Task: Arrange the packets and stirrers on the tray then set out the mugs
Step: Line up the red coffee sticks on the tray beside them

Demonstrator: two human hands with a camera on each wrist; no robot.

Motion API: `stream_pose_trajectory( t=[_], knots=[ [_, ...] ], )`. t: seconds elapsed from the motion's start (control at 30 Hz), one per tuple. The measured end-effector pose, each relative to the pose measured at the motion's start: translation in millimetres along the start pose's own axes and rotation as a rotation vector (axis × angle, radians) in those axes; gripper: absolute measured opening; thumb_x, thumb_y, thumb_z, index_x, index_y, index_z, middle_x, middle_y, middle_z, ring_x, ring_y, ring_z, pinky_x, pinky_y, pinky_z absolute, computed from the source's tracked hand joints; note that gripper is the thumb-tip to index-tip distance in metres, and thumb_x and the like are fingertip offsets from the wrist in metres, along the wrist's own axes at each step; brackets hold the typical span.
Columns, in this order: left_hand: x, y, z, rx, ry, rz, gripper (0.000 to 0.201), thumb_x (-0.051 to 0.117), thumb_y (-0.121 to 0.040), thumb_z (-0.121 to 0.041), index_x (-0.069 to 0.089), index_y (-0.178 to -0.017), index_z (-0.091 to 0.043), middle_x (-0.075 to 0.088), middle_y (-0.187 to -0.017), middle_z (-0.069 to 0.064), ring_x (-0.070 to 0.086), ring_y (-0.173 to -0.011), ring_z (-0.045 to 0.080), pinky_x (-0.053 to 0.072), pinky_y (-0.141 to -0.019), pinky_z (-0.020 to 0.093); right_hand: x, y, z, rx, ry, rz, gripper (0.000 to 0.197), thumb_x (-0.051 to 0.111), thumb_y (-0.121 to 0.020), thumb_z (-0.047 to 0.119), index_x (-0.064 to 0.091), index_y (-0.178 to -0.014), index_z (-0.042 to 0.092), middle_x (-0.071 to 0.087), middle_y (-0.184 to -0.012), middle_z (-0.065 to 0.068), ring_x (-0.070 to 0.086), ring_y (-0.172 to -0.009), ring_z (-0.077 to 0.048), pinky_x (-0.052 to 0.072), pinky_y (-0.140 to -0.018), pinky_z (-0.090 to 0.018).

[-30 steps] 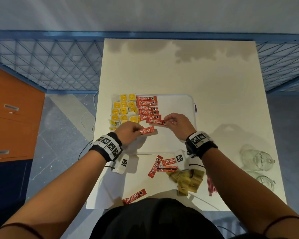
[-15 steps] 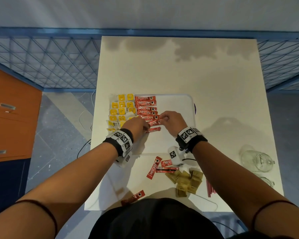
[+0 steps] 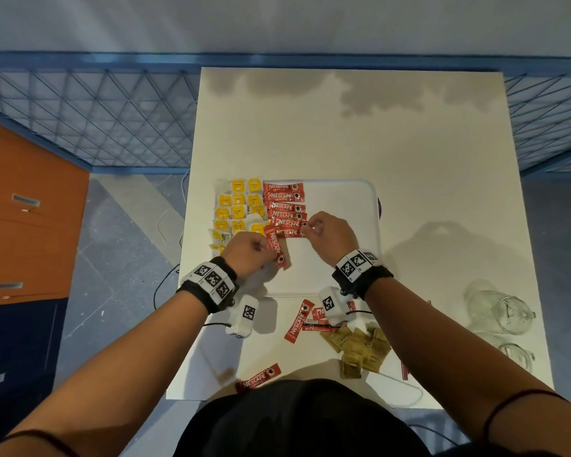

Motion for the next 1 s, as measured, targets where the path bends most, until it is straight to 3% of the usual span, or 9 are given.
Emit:
stream_pose_trajectory(
  t=[0.17, 0.23, 0.3, 0.37, 0.47, 0.6, 0.73, 0.83, 1.0],
  knots=[
    [3.1, 2.1, -1.4, -0.191, 0.451, -0.054, 0.023, 0.074, -0.088, -0.012, 0.066, -0.099, 0.006, 0.075, -0.084, 0.018, 0.070, -0.068, 0.024, 0.056, -0.063, 0.036, 5.0, 24.1, 11.7, -0.090, -0.354, 0.283, 0.031, 0.061, -0.089, 0.059, 0.074, -0.091, 0.030, 0.074, -0.085, 0.006, 0.068, -0.075, -0.014, 0.058, -0.080, -0.046],
    [5.3, 3.4, -3.9, -0.203, 0.543, -0.034, 0.017, 0.073, -0.090, -0.014, 0.067, -0.096, 0.000, 0.076, -0.086, 0.020, 0.073, -0.076, 0.031, 0.051, -0.057, 0.031, 7.8, 27.5, 10.1, -0.091, -0.375, 0.282, 0.032, 0.063, -0.081, 0.062, 0.073, -0.093, 0.035, 0.075, -0.084, 0.008, 0.069, -0.074, -0.013, 0.058, -0.078, -0.043],
    [7.3, 7.0, -9.0, -0.184, 0.550, -0.003, 0.014, 0.072, -0.091, -0.014, 0.069, -0.096, -0.001, 0.077, -0.089, 0.018, 0.073, -0.073, 0.025, 0.048, -0.055, 0.027, 7.5, 27.3, 9.3, -0.079, -0.373, 0.253, 0.026, 0.063, -0.080, 0.059, 0.072, -0.090, 0.037, 0.074, -0.080, 0.009, 0.070, -0.073, -0.012, 0.058, -0.078, -0.044],
    [8.4, 8.3, -12.3, -0.144, 0.491, -0.007, 0.014, 0.072, -0.091, -0.013, 0.072, -0.099, -0.002, 0.077, -0.085, 0.013, 0.069, -0.063, 0.014, 0.048, -0.057, 0.029, 6.4, 25.5, 7.0, -0.083, -0.334, 0.247, 0.024, 0.060, -0.082, 0.056, 0.072, -0.086, 0.036, 0.073, -0.078, 0.004, 0.070, -0.074, -0.016, 0.060, -0.078, -0.047],
    [1.5, 3.9, -10.7, -0.028, 0.333, -0.143, 0.010, 0.074, -0.088, -0.009, 0.070, -0.097, -0.011, 0.066, -0.070, 0.000, 0.062, -0.057, 0.009, 0.054, -0.059, 0.030, 1.4, 22.4, 1.5, -0.048, -0.239, 0.283, 0.021, 0.061, -0.086, 0.046, 0.073, -0.079, 0.030, 0.073, -0.076, 0.000, 0.070, -0.075, -0.023, 0.061, -0.080, -0.051],
    [-2.3, -1.1, -11.3, 0.139, -0.149, -0.170, 0.002, 0.068, -0.092, -0.017, 0.068, -0.093, -0.018, 0.067, -0.082, -0.004, 0.062, -0.070, 0.010, 0.048, -0.061, 0.016, -3.3, 16.0, -8.1, -0.021, -0.114, 0.276, 0.017, 0.066, -0.095, 0.033, 0.077, -0.083, 0.027, 0.071, -0.077, 0.008, 0.066, -0.073, -0.015, 0.059, -0.075, -0.041],
    [5.8, -12.1, -15.5, 0.136, -0.463, -0.097, 0.015, 0.058, -0.096, -0.023, 0.072, -0.097, -0.020, 0.070, -0.091, 0.001, 0.067, -0.069, 0.018, 0.059, -0.073, 0.036, 6.7, 8.9, -13.6, 0.018, -0.059, 0.183, 0.010, 0.069, -0.093, 0.031, 0.077, -0.088, 0.029, 0.072, -0.087, 0.012, 0.066, -0.078, -0.011, 0.055, -0.073, -0.033],
    [12.1, -19.9, -22.6, 0.148, -0.640, -0.118, 0.020, 0.058, -0.098, -0.030, 0.074, -0.097, -0.019, 0.061, -0.093, 0.001, 0.061, -0.076, 0.020, 0.053, -0.073, 0.034, 14.1, 4.4, -17.2, 0.038, -0.027, 0.124, 0.011, 0.069, -0.091, 0.032, 0.064, -0.082, 0.036, 0.071, -0.096, 0.010, 0.067, -0.086, -0.013, 0.058, -0.083, -0.037],
    [18.1, -26.3, -25.4, 0.150, -0.744, -0.137, 0.019, 0.056, -0.099, -0.028, 0.067, -0.104, -0.014, 0.060, -0.099, 0.006, 0.064, -0.087, 0.030, 0.054, -0.076, 0.038, 18.3, 0.7, -17.0, 0.044, 0.014, 0.047, 0.013, 0.068, -0.092, 0.035, 0.057, -0.086, 0.035, 0.069, -0.089, 0.008, 0.067, -0.082, -0.015, 0.058, -0.082, -0.041]
  ],
)
Point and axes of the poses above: each hand's wrist, its own y-axis away from the middle knuckle, its own x-axis out of the palm, z = x × y, the point moved 2 cm from there along -y, towards the middle knuckle
